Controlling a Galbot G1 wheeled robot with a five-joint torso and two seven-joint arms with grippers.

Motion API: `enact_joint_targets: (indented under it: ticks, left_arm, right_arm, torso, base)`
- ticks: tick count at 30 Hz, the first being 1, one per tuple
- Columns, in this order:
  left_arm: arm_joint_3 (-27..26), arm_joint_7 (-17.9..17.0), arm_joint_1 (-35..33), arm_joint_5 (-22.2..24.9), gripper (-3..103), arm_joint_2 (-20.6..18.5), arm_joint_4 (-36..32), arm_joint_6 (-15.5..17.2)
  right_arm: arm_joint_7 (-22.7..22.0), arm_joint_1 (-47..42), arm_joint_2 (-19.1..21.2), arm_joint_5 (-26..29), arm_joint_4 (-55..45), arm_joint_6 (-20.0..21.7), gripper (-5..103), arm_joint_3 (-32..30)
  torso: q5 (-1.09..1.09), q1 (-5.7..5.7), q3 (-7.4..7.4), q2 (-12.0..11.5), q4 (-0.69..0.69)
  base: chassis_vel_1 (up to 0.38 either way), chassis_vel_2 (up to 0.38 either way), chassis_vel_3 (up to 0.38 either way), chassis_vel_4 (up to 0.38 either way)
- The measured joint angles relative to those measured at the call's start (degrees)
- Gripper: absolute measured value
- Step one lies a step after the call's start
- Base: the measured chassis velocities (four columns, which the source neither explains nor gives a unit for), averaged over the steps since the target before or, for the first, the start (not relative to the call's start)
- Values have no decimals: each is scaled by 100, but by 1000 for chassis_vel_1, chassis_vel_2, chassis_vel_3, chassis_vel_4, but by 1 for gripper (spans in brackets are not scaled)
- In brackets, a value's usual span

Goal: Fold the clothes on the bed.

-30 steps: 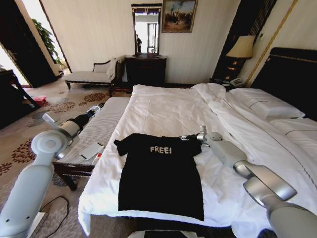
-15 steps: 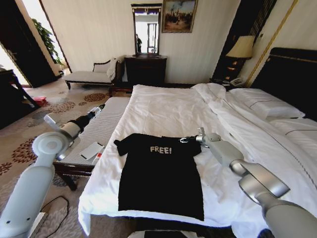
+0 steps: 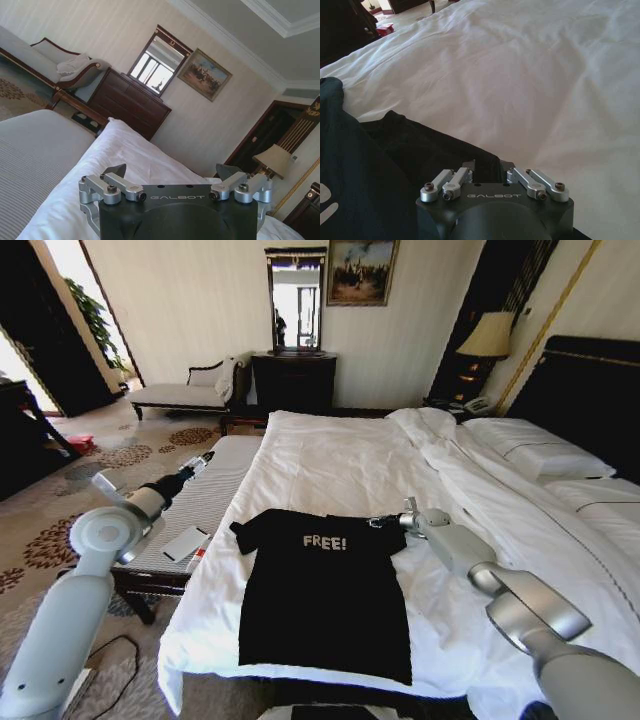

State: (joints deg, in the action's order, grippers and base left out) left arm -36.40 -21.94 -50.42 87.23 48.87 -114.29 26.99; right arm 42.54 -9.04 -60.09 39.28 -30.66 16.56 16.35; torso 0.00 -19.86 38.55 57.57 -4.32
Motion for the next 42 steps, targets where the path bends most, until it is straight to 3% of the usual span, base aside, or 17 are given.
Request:
enact_joint_targets:
  ticks: [4,8,13,23,32,40,42]
  left_arm:
    - [0,-1,6,0,100,-9,6,-4]
    - [-3,-1,3,-6,100,-9,9,-6]
    - [-4,-1,9,-8,100,-11,9,-8]
    - [-4,2,10,-6,100,2,-5,-11]
    - [-39,3,-38,17,100,-6,-75,-18]
    - [-57,-3,-44,47,100,-53,-112,-20]
    - [-52,-3,-39,48,100,-53,-112,-20]
  right_arm:
    - [136,6,-5,3,32,-178,6,-1]
    - [147,12,-10,130,81,-472,1,-20]
    - [-69,7,41,616,70,-796,0,-34]
    - [-559,-128,375,1443,-365,-912,0,-18]
    - [-873,-268,530,1463,-564,-932,0,-38]
    - [-1559,-412,723,1310,-853,-663,-3,-32]
    - [-1622,-430,761,1309,-918,-654,1,-28]
  torso:
    - [0,0,0,0,0]
    - [0,0,0,0,0]
    - [0,0,0,0,2]
    - [0,0,0,0,0]
    - [0,0,0,0,1]
    - [0,0,0,0,1]
    - [0,0,0,0,0]
  base:
    - [0,0,0,0]
    - [0,0,0,0]
    - [0,0,0,0]
    - [0,0,0,0]
    - [0,0,0,0]
    - [0,0,0,0]
    - [0,0,0,0]
